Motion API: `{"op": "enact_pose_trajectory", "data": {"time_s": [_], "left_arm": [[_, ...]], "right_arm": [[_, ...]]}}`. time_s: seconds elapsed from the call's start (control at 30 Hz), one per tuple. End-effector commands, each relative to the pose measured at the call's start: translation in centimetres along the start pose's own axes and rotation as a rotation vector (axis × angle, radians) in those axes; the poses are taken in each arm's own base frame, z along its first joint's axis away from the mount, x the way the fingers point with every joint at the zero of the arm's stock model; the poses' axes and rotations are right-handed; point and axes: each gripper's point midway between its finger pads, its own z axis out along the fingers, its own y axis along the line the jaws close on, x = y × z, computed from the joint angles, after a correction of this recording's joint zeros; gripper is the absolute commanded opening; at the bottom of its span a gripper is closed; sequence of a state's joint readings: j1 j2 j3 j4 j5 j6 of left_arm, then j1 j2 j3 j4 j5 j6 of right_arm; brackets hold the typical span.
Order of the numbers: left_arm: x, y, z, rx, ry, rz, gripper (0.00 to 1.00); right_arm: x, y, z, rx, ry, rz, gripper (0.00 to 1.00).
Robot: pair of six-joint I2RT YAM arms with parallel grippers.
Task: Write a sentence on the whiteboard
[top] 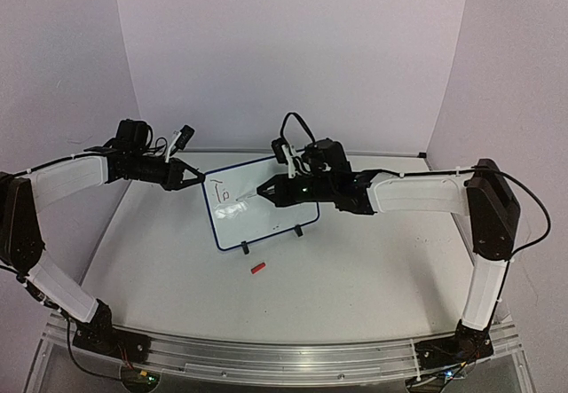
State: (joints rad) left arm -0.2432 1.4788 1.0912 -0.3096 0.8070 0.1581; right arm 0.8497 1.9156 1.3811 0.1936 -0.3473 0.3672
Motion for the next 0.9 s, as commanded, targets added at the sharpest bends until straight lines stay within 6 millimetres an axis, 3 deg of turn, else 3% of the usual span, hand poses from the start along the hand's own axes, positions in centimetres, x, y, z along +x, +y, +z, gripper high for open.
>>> {"op": "enact_pose_trajectory", "data": {"time_s": [0.0,0.3,0.57,0.87], "left_arm": [[-1.5,-1.1,-1.0,-0.005,-0.035,0.054,0.00],[-1.6,-1.1,-1.0,-0.005,-0.035,0.054,0.00],[-1.6,-1.2,-1.0,-0.004,-0.034,0.055,0.00],[-1.5,-1.1,-0.8,-0.002,-0.031,0.056,0.00]], "right_arm": [[-2.3,1.2,0.0,-0.026,-0.070,-0.019,0.00],[-3.8,2.0,-1.5,-0.036,-0.136,-0.016,0.00],[-3.5,0.6,-0.9,0.023,-0.134,-0.003,0.00],[-3.8,1.6,-0.4,-0.023,-0.125,-0.032,0.00]]}}
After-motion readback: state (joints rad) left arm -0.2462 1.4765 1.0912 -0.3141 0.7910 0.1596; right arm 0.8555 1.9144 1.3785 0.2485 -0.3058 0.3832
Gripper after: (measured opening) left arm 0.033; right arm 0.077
